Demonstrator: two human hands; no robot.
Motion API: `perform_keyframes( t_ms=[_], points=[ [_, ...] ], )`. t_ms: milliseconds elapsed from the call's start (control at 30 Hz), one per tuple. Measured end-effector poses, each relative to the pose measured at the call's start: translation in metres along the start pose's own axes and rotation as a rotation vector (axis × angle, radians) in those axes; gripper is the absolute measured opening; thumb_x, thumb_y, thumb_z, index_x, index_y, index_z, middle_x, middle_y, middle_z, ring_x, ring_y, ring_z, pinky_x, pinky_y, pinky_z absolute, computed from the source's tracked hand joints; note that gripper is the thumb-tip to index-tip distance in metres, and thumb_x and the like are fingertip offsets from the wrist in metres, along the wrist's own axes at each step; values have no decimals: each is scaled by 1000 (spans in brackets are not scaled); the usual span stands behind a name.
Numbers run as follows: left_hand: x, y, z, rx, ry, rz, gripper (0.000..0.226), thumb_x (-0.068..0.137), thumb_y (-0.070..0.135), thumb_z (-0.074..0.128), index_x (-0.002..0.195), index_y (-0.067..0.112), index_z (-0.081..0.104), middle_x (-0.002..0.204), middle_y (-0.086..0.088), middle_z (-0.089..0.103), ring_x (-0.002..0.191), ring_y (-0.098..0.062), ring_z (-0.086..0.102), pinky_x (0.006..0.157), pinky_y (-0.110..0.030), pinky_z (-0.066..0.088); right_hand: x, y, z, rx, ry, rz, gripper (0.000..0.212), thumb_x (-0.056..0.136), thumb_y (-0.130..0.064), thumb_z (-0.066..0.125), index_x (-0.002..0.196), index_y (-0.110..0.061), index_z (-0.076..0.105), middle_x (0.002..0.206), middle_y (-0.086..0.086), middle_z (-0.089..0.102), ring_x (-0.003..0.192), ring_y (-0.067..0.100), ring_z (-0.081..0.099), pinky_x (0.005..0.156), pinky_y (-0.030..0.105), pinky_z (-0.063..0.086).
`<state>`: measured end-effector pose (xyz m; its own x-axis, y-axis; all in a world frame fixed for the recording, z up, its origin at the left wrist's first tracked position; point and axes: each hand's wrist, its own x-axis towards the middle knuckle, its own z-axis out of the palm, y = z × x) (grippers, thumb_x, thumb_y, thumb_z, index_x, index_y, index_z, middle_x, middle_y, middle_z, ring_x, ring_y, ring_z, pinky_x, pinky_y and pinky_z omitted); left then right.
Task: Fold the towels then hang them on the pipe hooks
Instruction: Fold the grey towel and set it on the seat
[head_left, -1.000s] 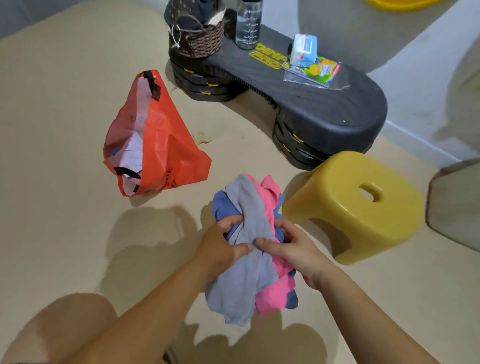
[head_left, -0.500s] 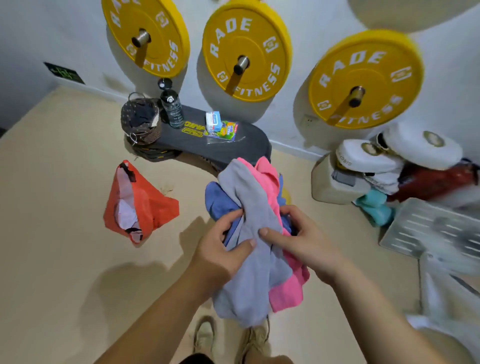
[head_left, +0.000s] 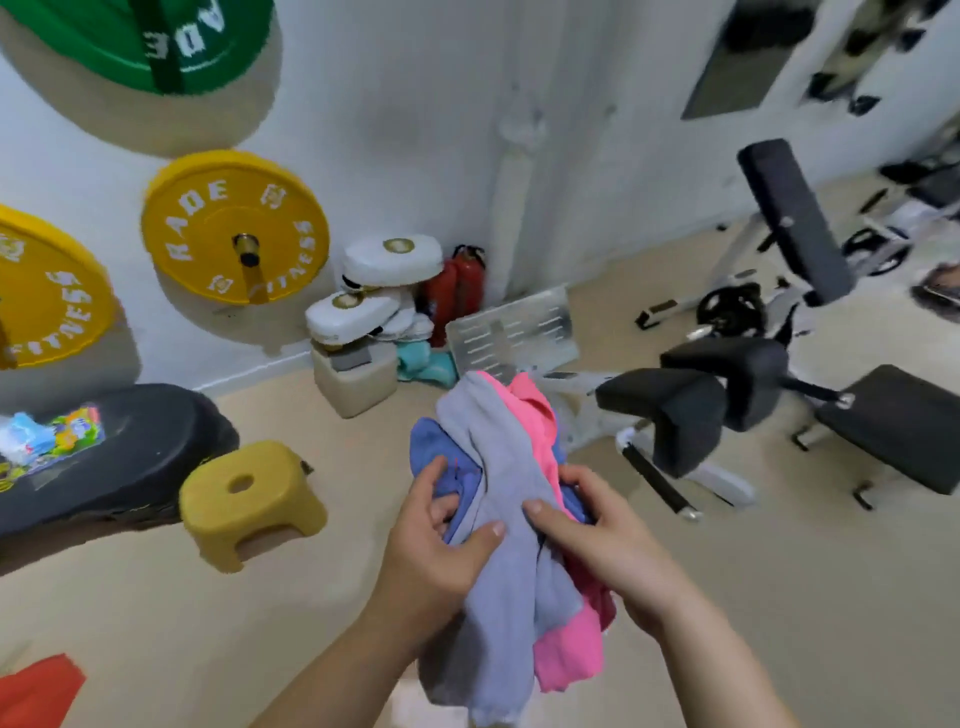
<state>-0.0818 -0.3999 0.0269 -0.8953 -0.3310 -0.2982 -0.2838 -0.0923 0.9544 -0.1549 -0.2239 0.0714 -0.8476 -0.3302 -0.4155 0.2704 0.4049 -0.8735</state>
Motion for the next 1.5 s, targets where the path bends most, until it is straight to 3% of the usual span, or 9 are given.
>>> perform_keyframes(
  t_ms=[167, 300, 500, 667, 767, 967, 1233, 1400, 1500],
  points=[
    [1, 10, 188, -2, -231, -59, 51, 79, 6, 86, 114, 30, 59, 98, 20, 77, 96, 0, 74, 93, -29, 58, -48, 70, -169, 107, 231, 33, 35, 87, -38, 79, 117, -43, 61, 113, -18, 74, 102, 2, 72, 92, 33, 60],
    [-6, 8, 335, 145, -344, 13, 44, 80, 17, 87, 119, 29, 70, 113, 9, 73, 102, -8, 73, 98, -38, 58, -78, 124, -292, 162, 382, 82, 62, 87, -48, 76, 140, -46, 44, 136, -22, 60, 111, -7, 65, 91, 24, 55],
    [-2, 12, 481, 279, -406, 159, 43, 80, 29, 84, 120, 34, 68, 130, 28, 36, 117, 14, 50, 97, -13, 44, -87, 152, -428, 129, 444, 100, 35, 92, -34, 73, 123, -43, 59, 109, -30, 70, 90, -20, 65, 71, 9, 51],
    [41, 29, 563, 266, -433, 183, 41, 86, 10, 74, 115, 39, 67, 111, 27, 64, 105, 5, 63, 85, -15, 51, -48, 158, -512, 47, 434, 101, 36, 90, -39, 74, 119, -52, 58, 114, -31, 68, 98, -19, 63, 83, 12, 50],
    [82, 33, 618, 245, -367, 146, 52, 87, 20, 75, 132, 41, 57, 122, 25, 66, 114, 1, 63, 97, -24, 54, -6, 160, -566, -26, 437, 99, 55, 85, -50, 74, 136, -47, 53, 129, -29, 63, 118, -8, 61, 102, 26, 52],
    [170, 66, 725, 201, -431, 113, 54, 91, 19, 72, 136, 40, 52, 123, 24, 66, 106, 11, 64, 89, -15, 56, 80, 154, -685, -170, 436, 77, 59, 87, -51, 70, 141, -41, 49, 130, -22, 64, 117, -1, 62, 96, 22, 52],
    [263, 73, 771, 189, -197, 73, 59, 88, 12, 73, 136, 40, 52, 130, 23, 63, 116, 13, 59, 89, -5, 48, 214, 137, -755, -201, 182, 0, 50, 91, -44, 72, 136, -43, 51, 126, -25, 61, 107, -13, 56, 82, 7, 45],
    [318, 62, 792, 147, 44, -90, 71, 76, 41, 72, 137, 62, 43, 142, 22, 57, 127, -4, 58, 109, -38, 51, 315, 128, -778, -242, -57, -55, 39, 90, -40, 73, 118, -53, 48, 116, -27, 62, 105, -10, 62, 94, 17, 52],
    [350, 62, 804, 114, 146, -150, 72, 72, 48, 71, 136, 64, 41, 143, 21, 56, 127, -7, 58, 109, -41, 51, 367, 121, -793, -221, -222, -95, 42, 95, -24, 72, 120, -44, 46, 112, -31, 57, 92, -31, 56, 80, -1, 46]
  ],
)
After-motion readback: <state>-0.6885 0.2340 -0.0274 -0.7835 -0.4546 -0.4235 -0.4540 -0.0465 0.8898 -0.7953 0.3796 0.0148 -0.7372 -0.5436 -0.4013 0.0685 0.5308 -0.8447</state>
